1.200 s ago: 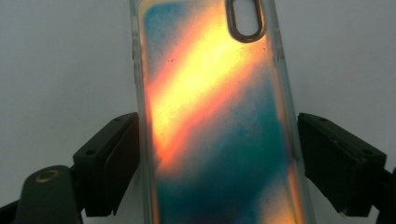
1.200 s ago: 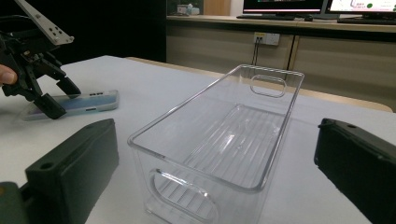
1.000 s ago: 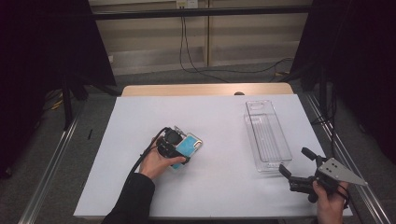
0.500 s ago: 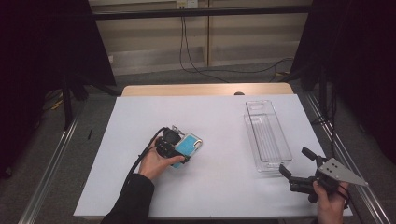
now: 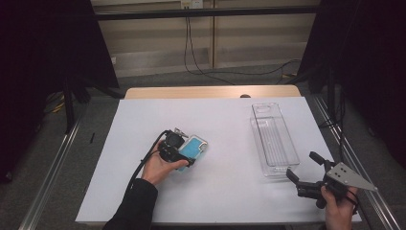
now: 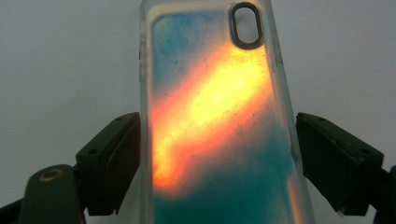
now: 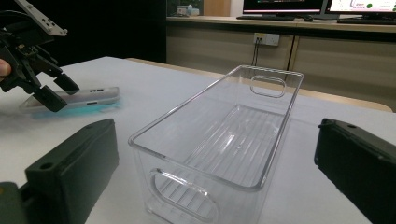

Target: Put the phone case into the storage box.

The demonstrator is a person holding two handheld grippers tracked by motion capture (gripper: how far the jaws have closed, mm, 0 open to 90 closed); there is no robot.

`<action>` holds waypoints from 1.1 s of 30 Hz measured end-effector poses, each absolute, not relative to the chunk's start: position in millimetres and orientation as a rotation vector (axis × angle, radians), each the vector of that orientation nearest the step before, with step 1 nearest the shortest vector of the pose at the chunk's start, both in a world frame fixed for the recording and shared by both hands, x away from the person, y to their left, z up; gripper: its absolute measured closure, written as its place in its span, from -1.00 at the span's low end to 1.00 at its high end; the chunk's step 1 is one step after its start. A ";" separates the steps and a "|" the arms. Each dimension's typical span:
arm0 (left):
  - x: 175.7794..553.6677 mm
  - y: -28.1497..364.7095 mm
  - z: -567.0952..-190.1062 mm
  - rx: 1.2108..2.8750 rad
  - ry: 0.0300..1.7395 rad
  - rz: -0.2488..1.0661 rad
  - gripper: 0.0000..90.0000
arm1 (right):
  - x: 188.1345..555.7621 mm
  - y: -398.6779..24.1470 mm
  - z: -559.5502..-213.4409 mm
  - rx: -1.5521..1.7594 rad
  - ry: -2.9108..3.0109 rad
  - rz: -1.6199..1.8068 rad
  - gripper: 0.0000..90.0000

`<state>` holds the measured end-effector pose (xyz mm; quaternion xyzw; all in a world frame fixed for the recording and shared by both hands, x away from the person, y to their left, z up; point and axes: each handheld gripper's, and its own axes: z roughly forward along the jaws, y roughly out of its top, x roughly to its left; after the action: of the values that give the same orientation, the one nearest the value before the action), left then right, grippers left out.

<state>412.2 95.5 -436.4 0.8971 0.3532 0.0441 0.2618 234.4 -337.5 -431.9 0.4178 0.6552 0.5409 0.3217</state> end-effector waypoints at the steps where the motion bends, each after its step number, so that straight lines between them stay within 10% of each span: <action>1: 412.1 96.1 -435.1 2.422 0.955 0.127 -0.62 | 234.4 -337.5 -431.9 1.097 1.721 1.421 -1.00; 33: 396.2 112.9 -412.9 2.169 0.870 0.395 -0.62 | 233.8 -337.1 -431.5 1.095 1.719 1.422 -1.00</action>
<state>396.2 112.9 -412.9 0.8479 0.3400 0.1544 0.3764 233.8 -337.1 -431.5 0.4170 0.6548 0.5416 0.3226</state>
